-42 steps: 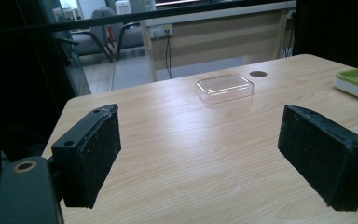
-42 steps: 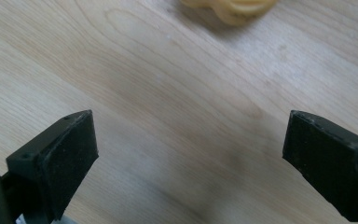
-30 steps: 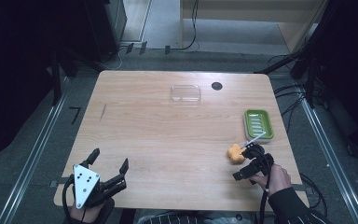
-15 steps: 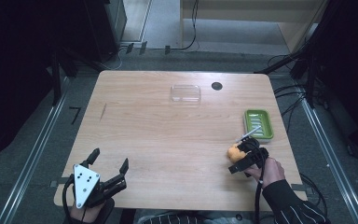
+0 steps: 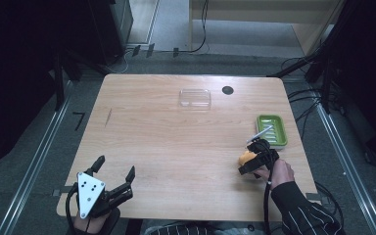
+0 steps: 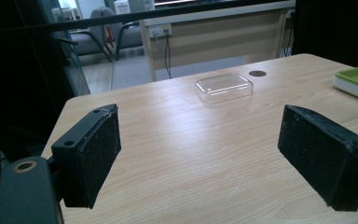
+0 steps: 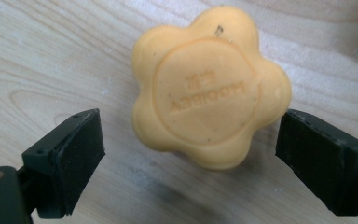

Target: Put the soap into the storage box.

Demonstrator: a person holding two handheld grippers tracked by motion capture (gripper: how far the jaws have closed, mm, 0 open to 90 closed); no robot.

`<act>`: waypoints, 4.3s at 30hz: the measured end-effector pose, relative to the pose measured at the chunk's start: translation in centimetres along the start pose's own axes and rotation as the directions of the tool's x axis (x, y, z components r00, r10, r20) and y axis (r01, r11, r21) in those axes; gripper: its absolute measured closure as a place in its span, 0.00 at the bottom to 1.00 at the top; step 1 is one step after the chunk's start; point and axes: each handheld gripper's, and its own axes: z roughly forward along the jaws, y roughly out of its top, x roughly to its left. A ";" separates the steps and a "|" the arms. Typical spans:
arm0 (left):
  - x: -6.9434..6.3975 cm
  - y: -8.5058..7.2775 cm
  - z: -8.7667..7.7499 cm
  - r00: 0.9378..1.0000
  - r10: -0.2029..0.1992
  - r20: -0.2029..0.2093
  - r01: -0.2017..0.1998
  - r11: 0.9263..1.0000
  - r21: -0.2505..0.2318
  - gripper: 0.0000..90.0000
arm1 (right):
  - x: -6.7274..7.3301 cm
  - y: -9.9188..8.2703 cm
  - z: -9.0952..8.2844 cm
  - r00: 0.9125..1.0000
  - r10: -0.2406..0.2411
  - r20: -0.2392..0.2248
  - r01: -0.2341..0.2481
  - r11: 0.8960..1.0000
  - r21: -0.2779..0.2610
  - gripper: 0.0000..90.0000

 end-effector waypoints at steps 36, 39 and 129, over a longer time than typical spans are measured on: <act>-0.1 0.0 0.0 1.000 0.006 0.001 -0.006 1.000 -0.002 0.15 | -0.5 0.4 0.1 0.999 0.039 0.022 -0.040 0.999 0.030 0.38; -0.1 0.0 0.0 1.000 0.004 0.000 -0.004 1.000 -0.002 0.15 | -0.3 0.4 0.1 0.999 0.027 0.025 -0.028 0.999 0.030 0.41; 0.0 0.0 0.0 1.000 -0.004 -0.001 0.004 1.000 -0.009 0.15 | -0.8 -0.3 -1.5 0.988 -0.144 0.053 0.146 0.988 -0.051 0.44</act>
